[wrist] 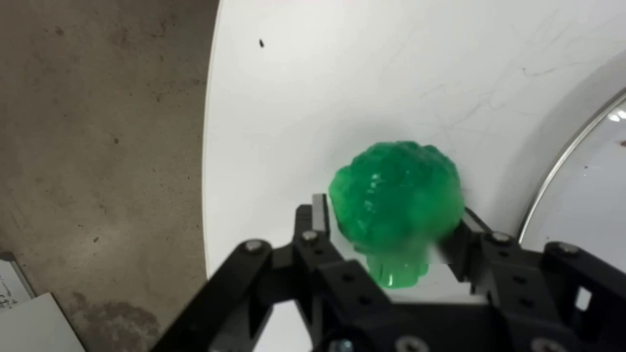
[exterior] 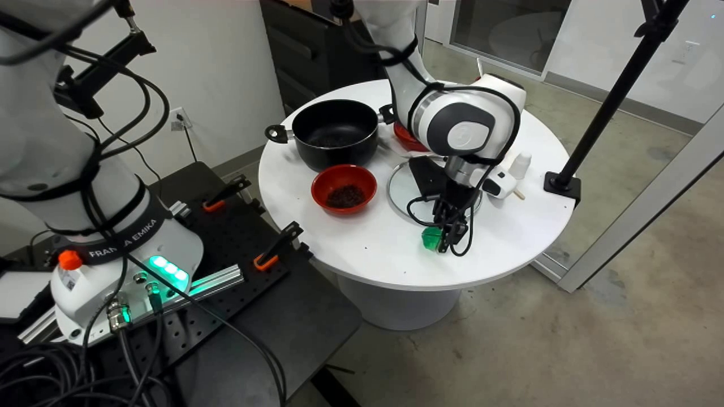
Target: Remove the broccoli from the black pot
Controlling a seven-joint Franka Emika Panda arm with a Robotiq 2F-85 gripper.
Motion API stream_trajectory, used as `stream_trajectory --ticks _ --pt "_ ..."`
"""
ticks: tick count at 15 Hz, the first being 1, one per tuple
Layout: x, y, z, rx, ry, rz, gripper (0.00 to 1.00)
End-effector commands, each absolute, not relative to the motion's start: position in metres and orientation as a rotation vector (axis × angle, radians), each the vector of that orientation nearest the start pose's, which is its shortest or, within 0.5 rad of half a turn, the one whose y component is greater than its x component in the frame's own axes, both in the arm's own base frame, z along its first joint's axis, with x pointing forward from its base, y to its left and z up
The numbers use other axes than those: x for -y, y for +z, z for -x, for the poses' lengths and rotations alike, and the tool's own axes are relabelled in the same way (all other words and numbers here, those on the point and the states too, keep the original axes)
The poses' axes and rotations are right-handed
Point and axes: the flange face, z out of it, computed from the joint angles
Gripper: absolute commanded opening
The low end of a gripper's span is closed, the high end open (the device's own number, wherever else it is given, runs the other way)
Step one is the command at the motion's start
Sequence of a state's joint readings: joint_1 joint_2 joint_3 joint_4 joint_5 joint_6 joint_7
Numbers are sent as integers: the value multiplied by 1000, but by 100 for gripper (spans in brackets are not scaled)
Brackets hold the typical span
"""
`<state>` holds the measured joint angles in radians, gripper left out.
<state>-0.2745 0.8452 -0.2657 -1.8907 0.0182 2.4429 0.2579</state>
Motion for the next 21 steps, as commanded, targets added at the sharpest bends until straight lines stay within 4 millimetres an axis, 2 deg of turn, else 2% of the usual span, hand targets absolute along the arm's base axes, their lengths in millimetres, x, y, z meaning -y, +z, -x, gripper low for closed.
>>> stream_trajectory --ticks 1,2,3,6,8,11,15,21 --pt "303 50 -504 -1221 465 3013 88" --pt "302 52 -505 -1214 457 3015 96" --pt "301 55 -507 -1206 444 3013 99" --pt "296 74 -512 -1170 371 3023 100" --pt "287 98 -520 -1119 276 3042 100" --pt "265 145 -532 -985 131 3072 100" --pt "218 211 -541 -686 -35 3146 100" --pt "134 282 -543 -307 -181 3195 100"
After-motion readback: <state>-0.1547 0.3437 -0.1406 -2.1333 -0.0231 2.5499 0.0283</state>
